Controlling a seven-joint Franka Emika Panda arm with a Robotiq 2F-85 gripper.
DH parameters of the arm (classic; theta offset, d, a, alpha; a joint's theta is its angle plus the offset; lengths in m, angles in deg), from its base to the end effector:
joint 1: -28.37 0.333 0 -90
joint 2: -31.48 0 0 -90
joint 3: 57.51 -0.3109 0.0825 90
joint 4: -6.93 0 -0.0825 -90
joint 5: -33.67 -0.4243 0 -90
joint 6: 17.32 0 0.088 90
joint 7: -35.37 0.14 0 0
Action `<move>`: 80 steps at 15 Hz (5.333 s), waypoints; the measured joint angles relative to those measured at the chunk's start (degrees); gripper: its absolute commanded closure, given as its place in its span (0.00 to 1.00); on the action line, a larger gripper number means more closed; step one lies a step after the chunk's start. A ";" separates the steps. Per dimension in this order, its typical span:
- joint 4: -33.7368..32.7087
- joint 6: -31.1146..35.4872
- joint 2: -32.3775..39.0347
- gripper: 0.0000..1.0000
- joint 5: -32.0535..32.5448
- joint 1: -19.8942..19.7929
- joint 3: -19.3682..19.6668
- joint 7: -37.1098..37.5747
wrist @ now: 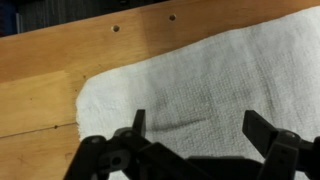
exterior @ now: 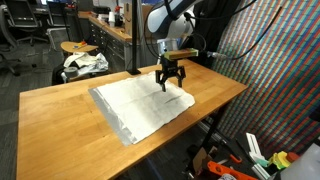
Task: Fold the towel in half from right to left
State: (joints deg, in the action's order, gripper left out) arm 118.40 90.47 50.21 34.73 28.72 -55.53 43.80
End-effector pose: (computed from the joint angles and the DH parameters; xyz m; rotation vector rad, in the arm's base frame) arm 0.5830 -0.0187 0.2273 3.0224 -0.2527 -0.5970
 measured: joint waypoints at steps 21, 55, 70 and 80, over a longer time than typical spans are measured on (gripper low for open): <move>1.65 6.20 5.49 0.26 -20.43 -16.94 2.32 -35.47; 6.58 16.44 1.31 0.88 -18.93 -10.37 -2.33 -31.48; 14.63 23.77 -3.81 0.88 -26.14 -6.12 -6.41 -30.16; 17.26 25.30 -5.44 0.88 -27.23 -5.27 -7.04 -30.15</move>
State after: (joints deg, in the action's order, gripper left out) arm 135.66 115.77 44.77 7.50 23.46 -62.58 13.64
